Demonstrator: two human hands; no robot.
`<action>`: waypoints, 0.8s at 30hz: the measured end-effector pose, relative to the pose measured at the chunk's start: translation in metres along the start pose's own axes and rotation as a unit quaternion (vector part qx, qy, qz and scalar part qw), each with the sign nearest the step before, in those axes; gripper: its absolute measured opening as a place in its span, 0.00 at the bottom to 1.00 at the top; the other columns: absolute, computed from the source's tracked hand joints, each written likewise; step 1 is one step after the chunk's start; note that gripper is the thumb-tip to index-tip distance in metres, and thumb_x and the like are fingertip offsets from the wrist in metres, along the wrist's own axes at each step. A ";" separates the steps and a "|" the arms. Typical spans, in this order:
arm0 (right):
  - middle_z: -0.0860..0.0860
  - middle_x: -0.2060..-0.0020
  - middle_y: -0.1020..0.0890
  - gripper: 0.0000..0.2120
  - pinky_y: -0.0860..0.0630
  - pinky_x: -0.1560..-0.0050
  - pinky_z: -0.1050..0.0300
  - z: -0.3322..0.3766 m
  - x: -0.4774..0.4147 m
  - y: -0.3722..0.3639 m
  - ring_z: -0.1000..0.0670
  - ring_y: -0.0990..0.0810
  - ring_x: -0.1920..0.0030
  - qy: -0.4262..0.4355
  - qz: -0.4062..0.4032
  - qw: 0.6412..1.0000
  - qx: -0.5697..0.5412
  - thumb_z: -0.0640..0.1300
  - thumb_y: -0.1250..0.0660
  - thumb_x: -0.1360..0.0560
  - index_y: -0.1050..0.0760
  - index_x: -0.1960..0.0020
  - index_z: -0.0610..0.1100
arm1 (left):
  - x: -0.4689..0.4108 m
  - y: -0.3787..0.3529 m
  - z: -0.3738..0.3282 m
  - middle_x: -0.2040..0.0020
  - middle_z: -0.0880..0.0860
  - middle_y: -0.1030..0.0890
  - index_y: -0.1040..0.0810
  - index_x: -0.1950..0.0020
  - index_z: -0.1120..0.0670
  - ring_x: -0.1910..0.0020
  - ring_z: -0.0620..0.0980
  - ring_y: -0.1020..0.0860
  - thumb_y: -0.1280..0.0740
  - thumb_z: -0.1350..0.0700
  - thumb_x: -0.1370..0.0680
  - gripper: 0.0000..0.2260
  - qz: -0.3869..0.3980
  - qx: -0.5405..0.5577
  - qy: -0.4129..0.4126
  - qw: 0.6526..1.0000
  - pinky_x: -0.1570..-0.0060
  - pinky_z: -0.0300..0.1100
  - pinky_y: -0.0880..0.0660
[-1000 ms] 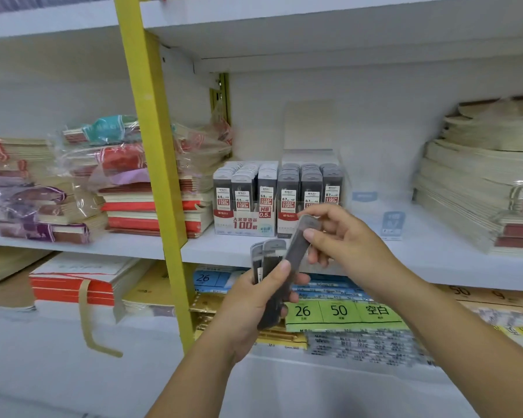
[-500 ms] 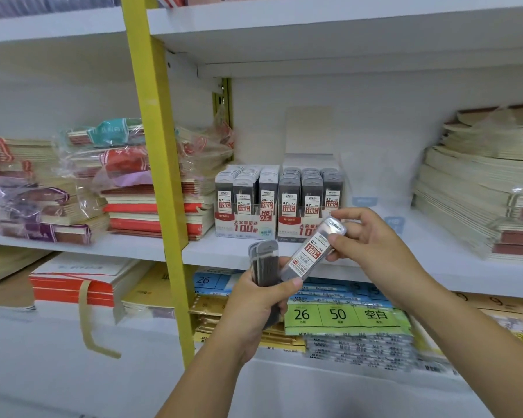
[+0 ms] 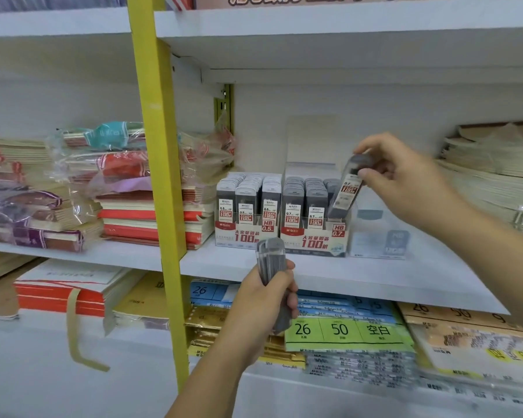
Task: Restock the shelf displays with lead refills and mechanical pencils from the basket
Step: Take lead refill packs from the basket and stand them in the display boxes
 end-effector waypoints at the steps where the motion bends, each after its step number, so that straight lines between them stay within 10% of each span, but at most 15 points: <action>1: 0.60 0.59 0.22 0.17 0.25 0.51 0.54 -0.003 -0.004 -0.005 0.58 0.22 0.59 -0.005 0.031 0.999 0.017 0.37 0.33 0.24 0.30 0.48 0.59 | -0.001 0.000 -0.001 0.67 0.51 0.22 0.22 0.45 0.50 0.69 0.48 0.24 0.36 0.54 0.18 0.05 0.006 0.002 -0.007 1.000 0.64 0.43 0.24; 7: 0.60 0.57 0.22 0.13 0.33 0.64 0.75 -0.024 -0.013 -0.024 0.63 0.25 0.59 -0.066 0.086 0.993 0.042 0.40 0.32 0.24 0.31 0.49 0.55 | -0.003 -0.002 0.001 0.64 0.50 0.19 0.20 0.53 0.43 0.66 0.46 0.21 0.36 0.53 0.18 0.07 0.018 -0.029 -0.042 0.999 0.59 0.43 0.22; 15: 0.53 0.44 0.27 0.10 0.43 0.44 0.55 -0.031 -0.004 -0.036 0.48 0.38 0.37 -0.057 0.074 0.974 0.209 0.49 0.36 0.22 0.23 0.42 0.55 | -0.004 0.002 0.003 0.59 0.54 0.15 0.16 0.52 0.44 0.65 0.48 0.20 0.31 0.52 0.23 0.04 0.014 0.011 -0.035 0.999 0.60 0.44 0.24; 19: 0.53 0.48 0.22 0.12 0.36 0.44 0.62 -0.013 0.032 -0.031 0.53 0.31 0.42 -0.041 -0.078 0.995 0.054 0.41 0.37 0.21 0.22 0.42 0.54 | 0.000 0.001 0.001 0.56 0.55 0.14 0.16 0.50 0.47 0.65 0.47 0.20 0.31 0.55 0.20 0.05 0.023 0.009 -0.031 0.999 0.61 0.40 0.23; 24: 0.61 0.54 0.19 0.12 0.29 0.56 0.72 0.019 0.092 -0.058 0.61 0.23 0.54 -0.117 0.063 0.969 -0.206 0.44 0.33 0.22 0.22 0.45 0.61 | 0.011 -0.007 -0.002 0.53 0.56 0.13 0.19 0.43 0.54 0.65 0.46 0.19 0.31 0.57 0.20 0.06 0.066 -0.003 -0.035 0.997 0.63 0.37 0.22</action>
Point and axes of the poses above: each hand's wrist, its own x-axis away from the middle knuckle, its own y-axis out of the back of the hand, z = x × y, the point moved 1 cm from there along -x, towards the middle knuckle
